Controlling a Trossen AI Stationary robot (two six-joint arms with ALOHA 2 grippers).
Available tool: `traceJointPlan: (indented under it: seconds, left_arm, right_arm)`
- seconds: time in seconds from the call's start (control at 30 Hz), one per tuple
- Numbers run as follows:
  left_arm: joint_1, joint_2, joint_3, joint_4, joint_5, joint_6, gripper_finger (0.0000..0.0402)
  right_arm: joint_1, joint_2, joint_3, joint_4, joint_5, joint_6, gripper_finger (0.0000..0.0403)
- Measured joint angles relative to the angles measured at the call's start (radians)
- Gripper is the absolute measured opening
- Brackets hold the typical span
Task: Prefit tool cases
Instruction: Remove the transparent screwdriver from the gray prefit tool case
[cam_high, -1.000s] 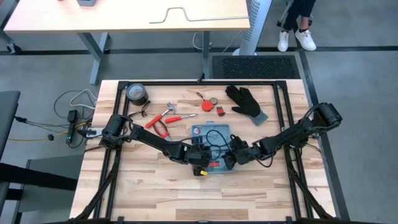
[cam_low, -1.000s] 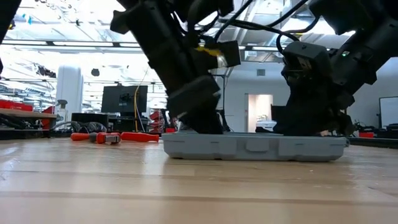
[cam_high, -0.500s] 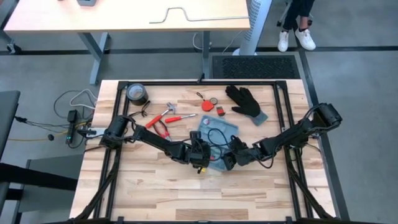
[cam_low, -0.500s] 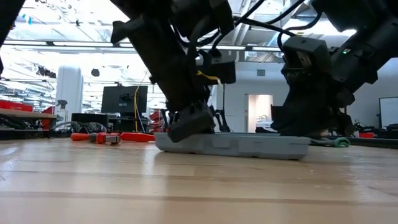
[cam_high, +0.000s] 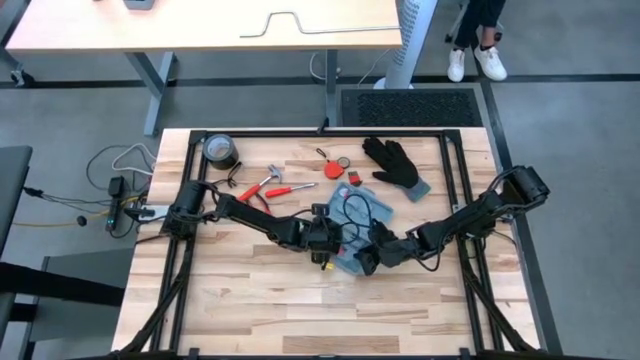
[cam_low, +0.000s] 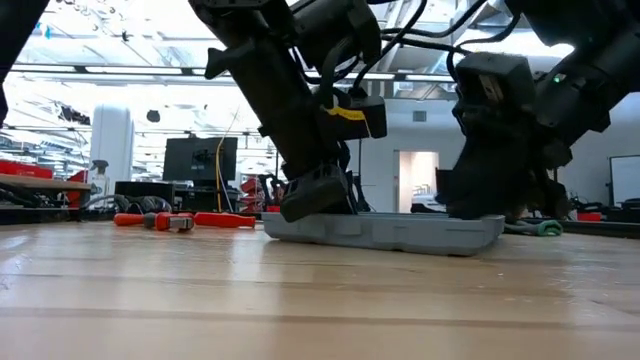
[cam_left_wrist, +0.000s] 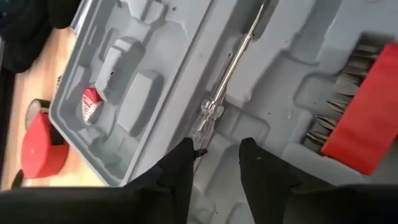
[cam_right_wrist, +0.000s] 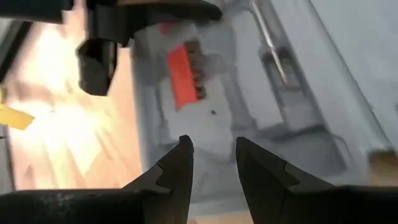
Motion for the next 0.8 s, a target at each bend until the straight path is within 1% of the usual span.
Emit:
traceJointPlan:
  seconds: [0.1,0.17,0.27,0.37,0.47,0.53,0.73,0.8]
  left_arm:
    - [0.001,-0.023,0.0,-0.038,0.045,-0.094,0.0122]
    - [0.0,-0.047,-0.001,-0.079,0.085,-0.161,0.0119]
    - [-0.002,-0.088,-0.002,-0.134,0.107,-0.228,0.0107]
    - [-0.005,-0.138,-0.006,-0.187,0.115,-0.309,0.0078]
    - [-0.008,-0.174,-0.036,-0.176,0.12,-0.33,0.0027]
    - [-0.008,-0.179,-0.053,-0.177,0.121,-0.336,0.0008]
    - [-0.008,-0.179,-0.15,-0.151,0.139,-0.395,0.0002]
    - [-0.009,-0.181,-0.17,-0.149,0.138,-0.403,0.0001]
  right_arm:
    - [-0.011,-0.005,0.0,0.044,-0.001,-0.034,0.013]
    - [-0.027,-0.005,0.0,0.035,-0.003,-0.04,0.0123]
    - [-0.059,-0.005,0.004,0.033,-0.029,-0.099,0.0108]
    - [-0.094,-0.004,0.032,0.03,-0.082,-0.223,0.009]
    - [-0.124,-0.004,0.082,0.021,-0.134,-0.343,0.0073]
    - [-0.143,0.003,0.118,-0.022,-0.153,-0.403,0.0065]
    - [-0.211,0.039,0.214,-0.191,-0.19,-0.521,0.0053]
    - [-0.228,0.067,0.24,-0.189,-0.219,-0.541,0.0047]
